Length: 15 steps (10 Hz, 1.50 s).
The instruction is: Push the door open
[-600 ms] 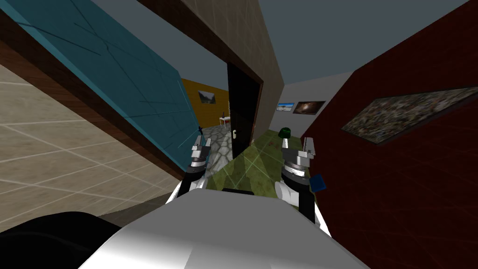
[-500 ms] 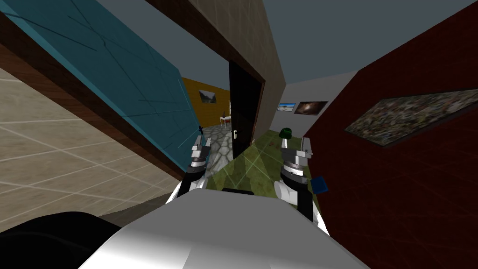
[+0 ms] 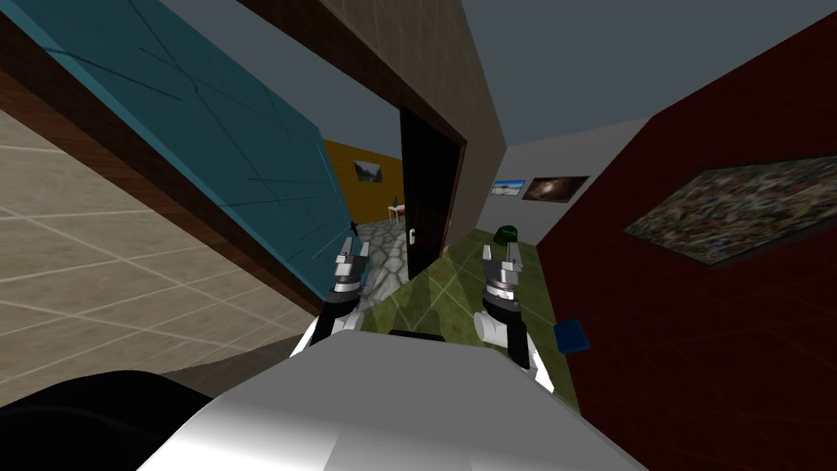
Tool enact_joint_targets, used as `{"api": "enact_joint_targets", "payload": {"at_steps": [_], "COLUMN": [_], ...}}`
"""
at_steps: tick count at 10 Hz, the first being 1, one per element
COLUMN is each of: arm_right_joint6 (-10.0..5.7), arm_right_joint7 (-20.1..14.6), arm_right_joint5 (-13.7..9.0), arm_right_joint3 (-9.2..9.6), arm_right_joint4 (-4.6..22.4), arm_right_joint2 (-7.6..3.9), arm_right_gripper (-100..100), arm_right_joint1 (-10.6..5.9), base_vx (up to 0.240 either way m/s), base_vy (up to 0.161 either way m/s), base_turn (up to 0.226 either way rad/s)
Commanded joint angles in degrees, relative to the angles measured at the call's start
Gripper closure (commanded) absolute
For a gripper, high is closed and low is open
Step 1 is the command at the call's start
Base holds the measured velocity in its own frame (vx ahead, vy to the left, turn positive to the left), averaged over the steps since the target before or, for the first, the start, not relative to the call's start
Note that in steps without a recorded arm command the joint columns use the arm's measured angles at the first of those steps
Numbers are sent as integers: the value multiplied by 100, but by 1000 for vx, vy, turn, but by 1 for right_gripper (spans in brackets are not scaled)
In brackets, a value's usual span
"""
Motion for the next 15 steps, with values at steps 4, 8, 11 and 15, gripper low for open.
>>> {"api": "enact_joint_targets", "payload": {"at_steps": [4,8,11,15], "arm_right_joint6": [79,108,128,162], "arm_right_joint7": [5,7,8,10], "arm_right_joint5": [1,6,9,15], "arm_right_joint3": [40,96,135,201], "arm_right_joint4": [644,1273,1725,2369], "arm_right_joint2": [-58,-99,-125,-153], "arm_right_gripper": [-100,-100,-100,-100], "arm_right_joint1": [-423,-787,-1048,-1477], "base_vx": [74,53,69,45], "base_vy": [-50,-44,-62,-43], "base_turn": [87,87,83,95]}}
